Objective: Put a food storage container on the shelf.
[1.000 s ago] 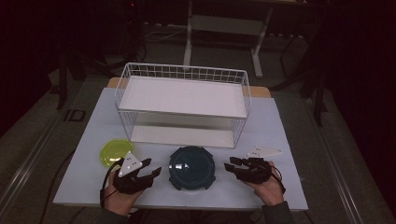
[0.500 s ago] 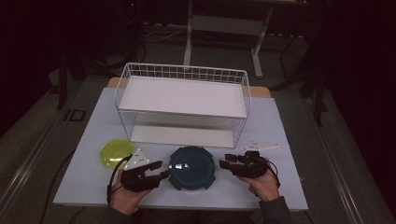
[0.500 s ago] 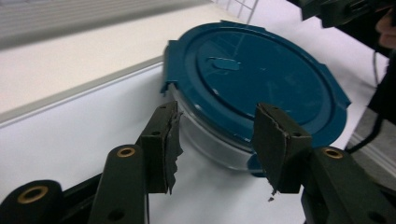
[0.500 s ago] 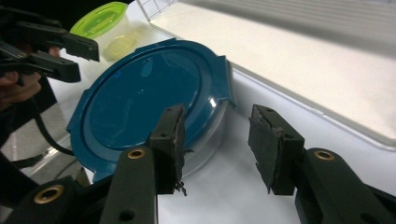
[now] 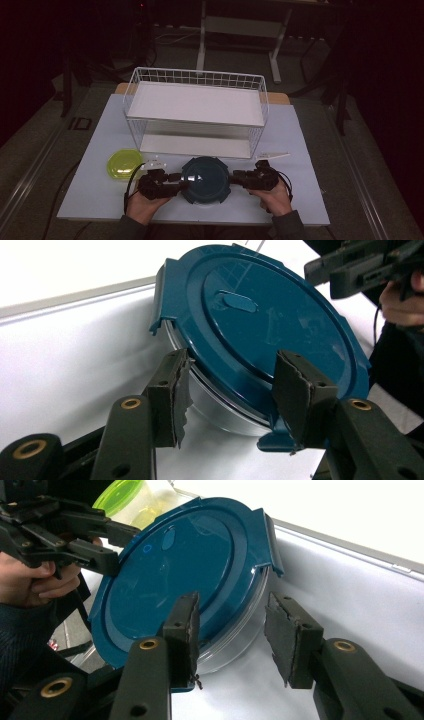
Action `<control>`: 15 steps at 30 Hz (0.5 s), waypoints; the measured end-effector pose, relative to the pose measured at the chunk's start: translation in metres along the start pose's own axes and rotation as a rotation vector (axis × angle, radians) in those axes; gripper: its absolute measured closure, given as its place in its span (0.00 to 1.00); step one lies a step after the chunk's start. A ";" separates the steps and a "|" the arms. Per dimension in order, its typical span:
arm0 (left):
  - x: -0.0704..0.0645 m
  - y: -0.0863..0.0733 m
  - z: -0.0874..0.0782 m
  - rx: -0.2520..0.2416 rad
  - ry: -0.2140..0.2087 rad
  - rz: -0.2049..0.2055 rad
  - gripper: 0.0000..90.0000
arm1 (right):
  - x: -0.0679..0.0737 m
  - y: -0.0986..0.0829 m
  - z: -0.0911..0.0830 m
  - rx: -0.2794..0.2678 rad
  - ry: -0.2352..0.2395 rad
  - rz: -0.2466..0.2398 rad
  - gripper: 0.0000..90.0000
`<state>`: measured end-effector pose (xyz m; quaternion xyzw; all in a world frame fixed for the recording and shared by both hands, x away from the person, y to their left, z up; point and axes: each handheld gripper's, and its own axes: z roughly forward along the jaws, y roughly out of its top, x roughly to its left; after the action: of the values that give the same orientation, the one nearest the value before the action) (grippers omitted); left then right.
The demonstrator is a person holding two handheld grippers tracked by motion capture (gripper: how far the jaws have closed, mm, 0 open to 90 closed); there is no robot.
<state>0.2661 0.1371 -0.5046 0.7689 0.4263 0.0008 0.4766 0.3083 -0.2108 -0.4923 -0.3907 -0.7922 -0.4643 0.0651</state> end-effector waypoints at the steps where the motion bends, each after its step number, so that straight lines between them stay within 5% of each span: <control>1: 0.002 0.000 0.001 -0.001 -0.010 -0.014 0.55 | 0.000 0.000 0.001 0.003 0.000 0.005 0.63; 10: 0.013 -0.001 0.004 0.006 -0.077 -0.106 0.50 | -0.005 -0.002 0.010 0.038 0.070 0.073 0.59; 15: 0.017 -0.001 0.005 0.020 -0.115 -0.150 0.53 | -0.004 -0.001 0.013 0.039 0.054 0.093 0.62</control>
<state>0.2783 0.1449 -0.5148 0.7383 0.4544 -0.0832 0.4914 0.3137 -0.2029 -0.5022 -0.4133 -0.7799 -0.4556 0.1156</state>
